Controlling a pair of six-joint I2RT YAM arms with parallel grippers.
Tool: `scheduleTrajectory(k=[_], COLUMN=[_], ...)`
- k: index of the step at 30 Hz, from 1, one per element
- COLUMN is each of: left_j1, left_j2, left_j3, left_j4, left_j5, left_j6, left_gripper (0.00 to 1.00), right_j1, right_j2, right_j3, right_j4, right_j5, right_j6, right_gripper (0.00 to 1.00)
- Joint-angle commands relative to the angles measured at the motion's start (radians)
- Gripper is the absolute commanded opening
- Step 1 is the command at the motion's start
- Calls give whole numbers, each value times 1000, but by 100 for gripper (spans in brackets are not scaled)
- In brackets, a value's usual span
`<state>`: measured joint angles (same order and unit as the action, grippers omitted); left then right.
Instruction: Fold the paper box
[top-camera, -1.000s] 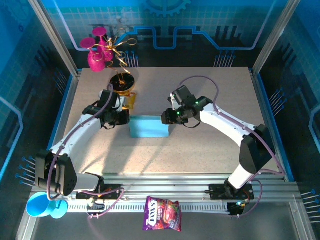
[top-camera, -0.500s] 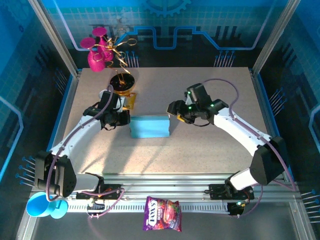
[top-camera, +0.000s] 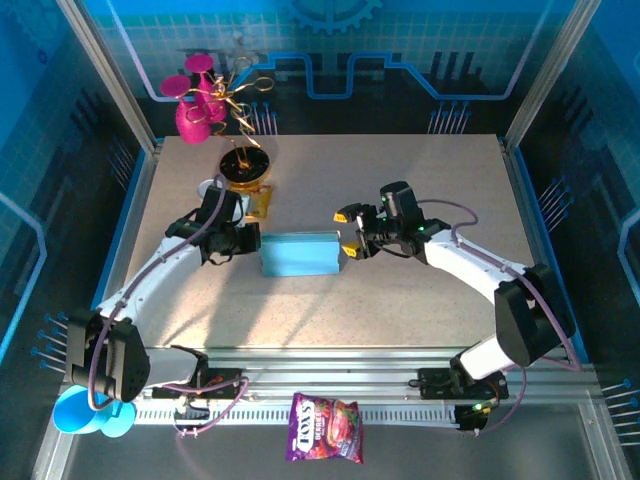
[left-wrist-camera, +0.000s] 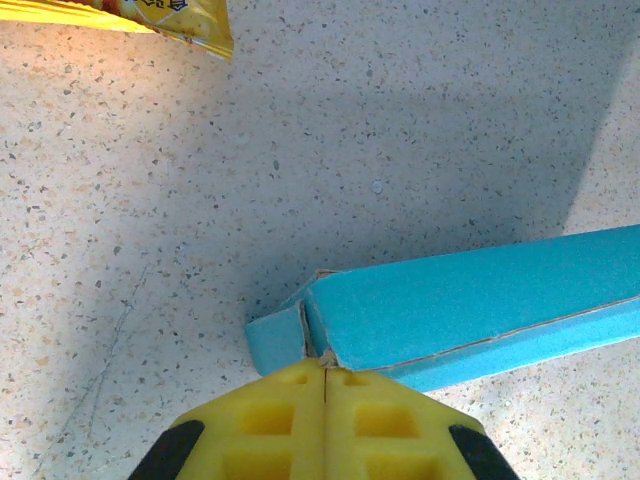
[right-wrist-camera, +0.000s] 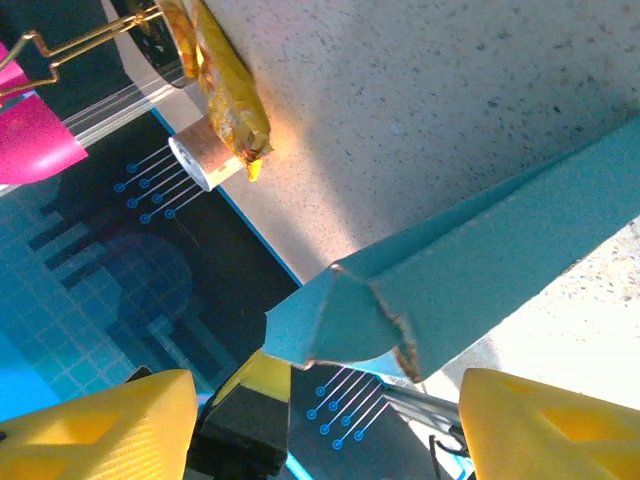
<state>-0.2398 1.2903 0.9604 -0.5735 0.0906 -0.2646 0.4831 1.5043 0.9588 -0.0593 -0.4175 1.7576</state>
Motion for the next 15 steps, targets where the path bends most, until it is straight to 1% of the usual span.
scheduleTrajectory(k=[1,4,7,11,15], left_j1=[-13,-15,-16,-16,-17], left_j2=[-6,-11,-12,-18,-25], left_j3=[-34,-32,-30,-31,-37], left_j4=[-69,-71,-74,-76,-75], left_j5=[-20,-26,-30,-34,-34], left_j6=[-21,-21,-22,-24,-30], left_gripper=[0,0,0,0,0], right_j1=[1,4,5,6,7], right_j2=[38,45,51,48,38], right_j3=[-28,-32,-36,-68,-73], right_j4=[67,60,51,85,93], right_j5=[-57,-66,-65,-63,-57], right_j6=[108,115,112,129,137], right_gripper=[70,70,67,59,55])
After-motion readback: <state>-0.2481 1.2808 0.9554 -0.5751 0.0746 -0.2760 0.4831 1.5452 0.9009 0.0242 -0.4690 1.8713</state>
